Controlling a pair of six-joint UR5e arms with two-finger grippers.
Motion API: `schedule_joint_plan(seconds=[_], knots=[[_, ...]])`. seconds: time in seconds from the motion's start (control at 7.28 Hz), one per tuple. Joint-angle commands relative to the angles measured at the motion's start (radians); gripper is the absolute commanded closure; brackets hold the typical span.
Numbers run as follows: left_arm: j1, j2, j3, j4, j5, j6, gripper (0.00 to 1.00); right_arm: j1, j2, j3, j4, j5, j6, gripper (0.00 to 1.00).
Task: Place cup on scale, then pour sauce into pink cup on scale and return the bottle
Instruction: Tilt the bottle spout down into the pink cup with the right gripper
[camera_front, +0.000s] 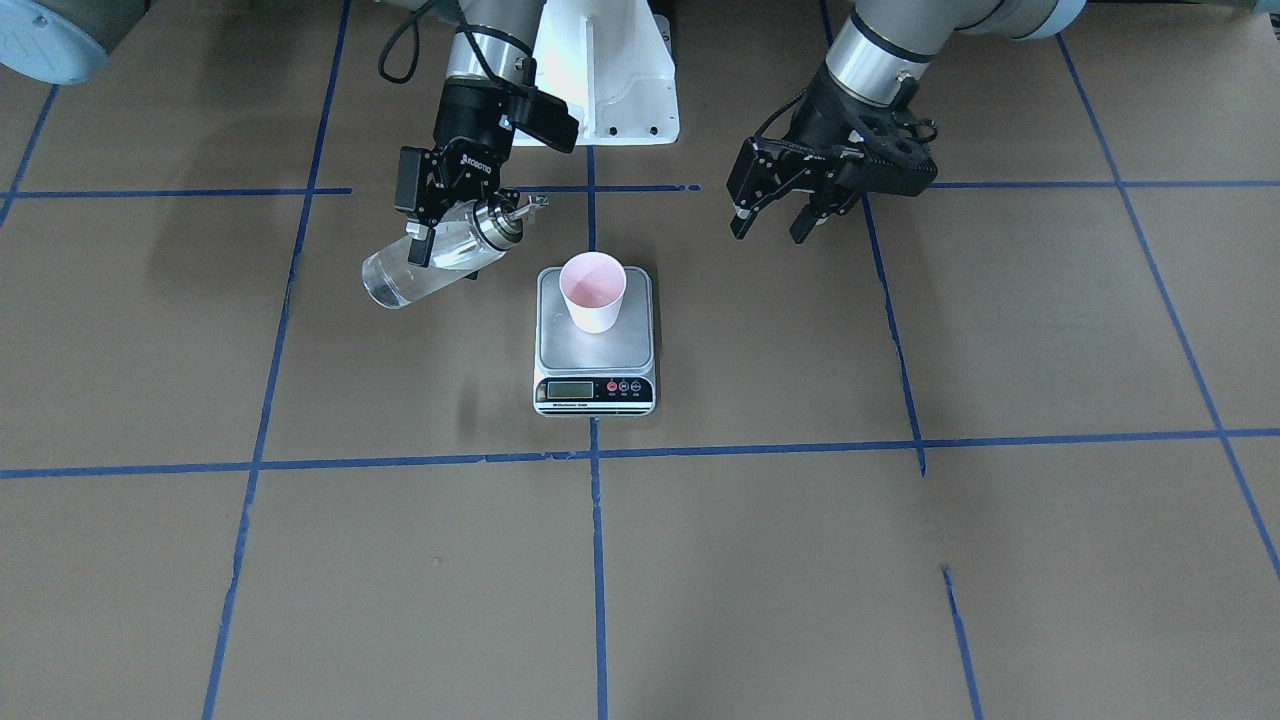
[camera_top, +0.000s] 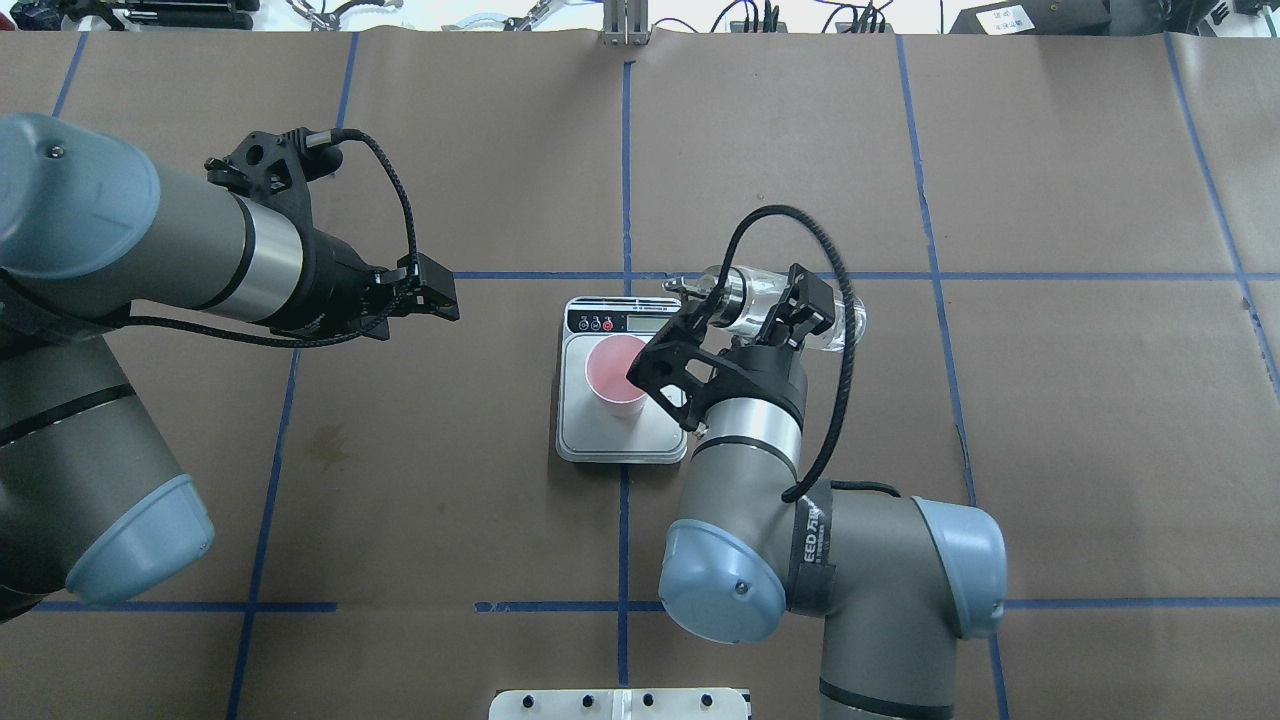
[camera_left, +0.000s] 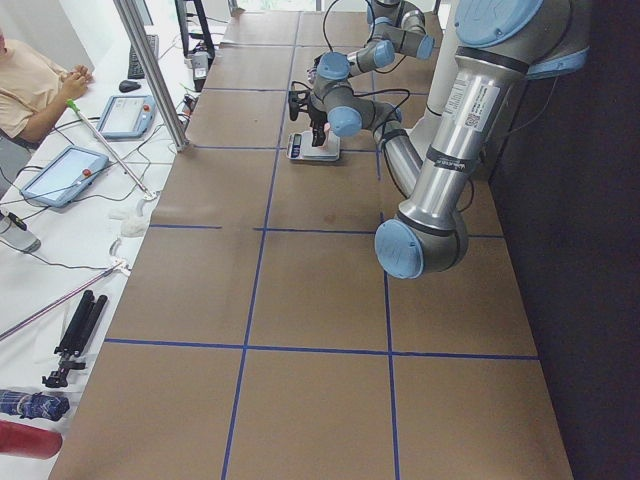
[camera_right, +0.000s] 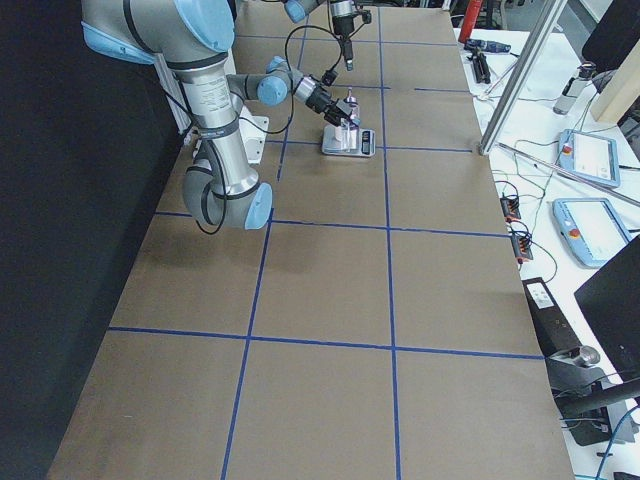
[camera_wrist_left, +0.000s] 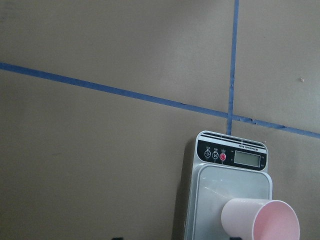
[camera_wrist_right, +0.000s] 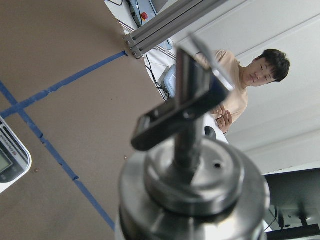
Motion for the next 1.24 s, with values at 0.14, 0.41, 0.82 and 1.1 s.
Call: schedule_joint_plan(seconds=[0.14, 0.41, 0.82, 1.1], knots=[[0.001, 0.002, 0.0, 0.0, 0.0, 0.0, 0.23, -0.014, 0.005, -0.078, -0.001, -0.11, -0.08, 1.0], [0.001, 0.002, 0.0, 0.0, 0.0, 0.0, 0.23, -0.014, 0.007, -0.095, -0.001, -0.13, -0.122, 1.0], [0.001, 0.002, 0.0, 0.0, 0.0, 0.0, 0.23, -0.012, 0.01, -0.129, -0.001, -0.163, -0.218, 1.0], [0.003, 0.003, 0.0, 0.0, 0.0, 0.0, 0.23, -0.012, 0.01, -0.135, -0.001, -0.181, -0.281, 1.0]])
